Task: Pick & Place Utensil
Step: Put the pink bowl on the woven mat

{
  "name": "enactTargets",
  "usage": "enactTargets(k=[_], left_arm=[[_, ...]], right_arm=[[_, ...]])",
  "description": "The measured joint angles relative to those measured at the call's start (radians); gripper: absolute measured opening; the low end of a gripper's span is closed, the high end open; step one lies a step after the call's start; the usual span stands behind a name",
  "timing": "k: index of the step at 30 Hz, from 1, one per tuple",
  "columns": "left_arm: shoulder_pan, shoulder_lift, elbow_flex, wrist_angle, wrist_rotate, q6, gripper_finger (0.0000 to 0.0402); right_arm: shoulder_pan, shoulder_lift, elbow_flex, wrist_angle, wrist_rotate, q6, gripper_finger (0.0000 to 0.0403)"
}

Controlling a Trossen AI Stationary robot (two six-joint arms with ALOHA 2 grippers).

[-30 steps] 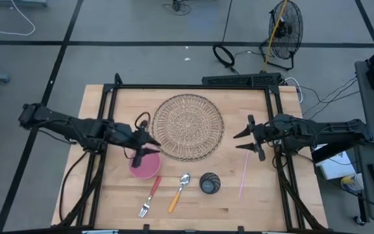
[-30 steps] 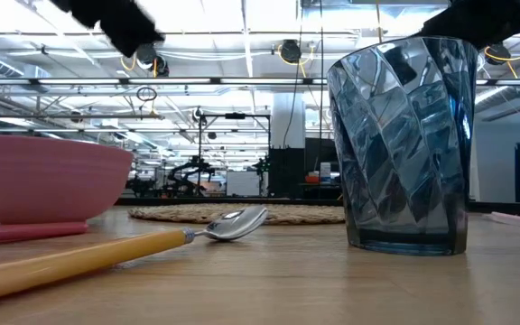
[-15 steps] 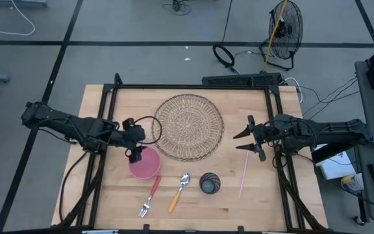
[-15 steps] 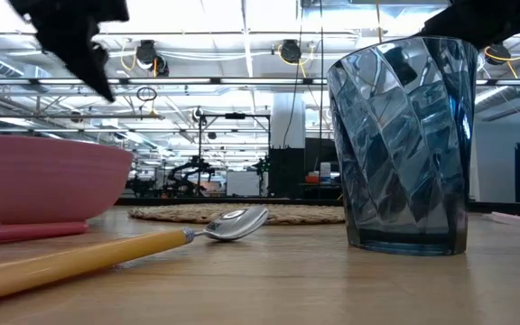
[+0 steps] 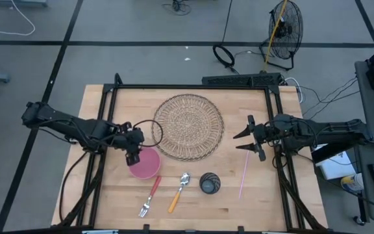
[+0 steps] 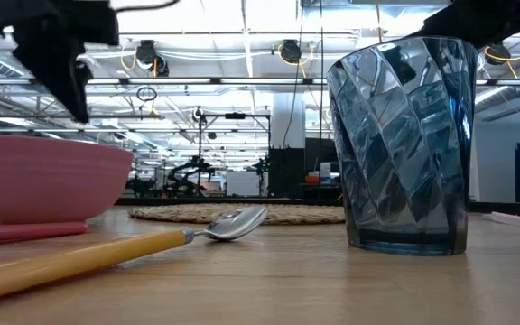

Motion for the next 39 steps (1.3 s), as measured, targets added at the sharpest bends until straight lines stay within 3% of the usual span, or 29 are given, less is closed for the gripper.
enactTargets(k=[5,17,39], left_arm=[[0.014,0.0,-0.095,0.054,0.053,-0.048,0.0187],[0.032,0.0,-0.221,0.159,0.073,-0.096,0.019],[0.057,0.0,-0.26,0.232,0.11,-0.069,0.0057]], right_arm=[[0.0,0.0,0.0,0.0,0.0,-0.007,0.0182],[0.0,0.0,0.0,0.007,-0.001,-0.016,0.018],[0.0,0.0,0.0,0.007,-0.001,-0.019,0.0176]])
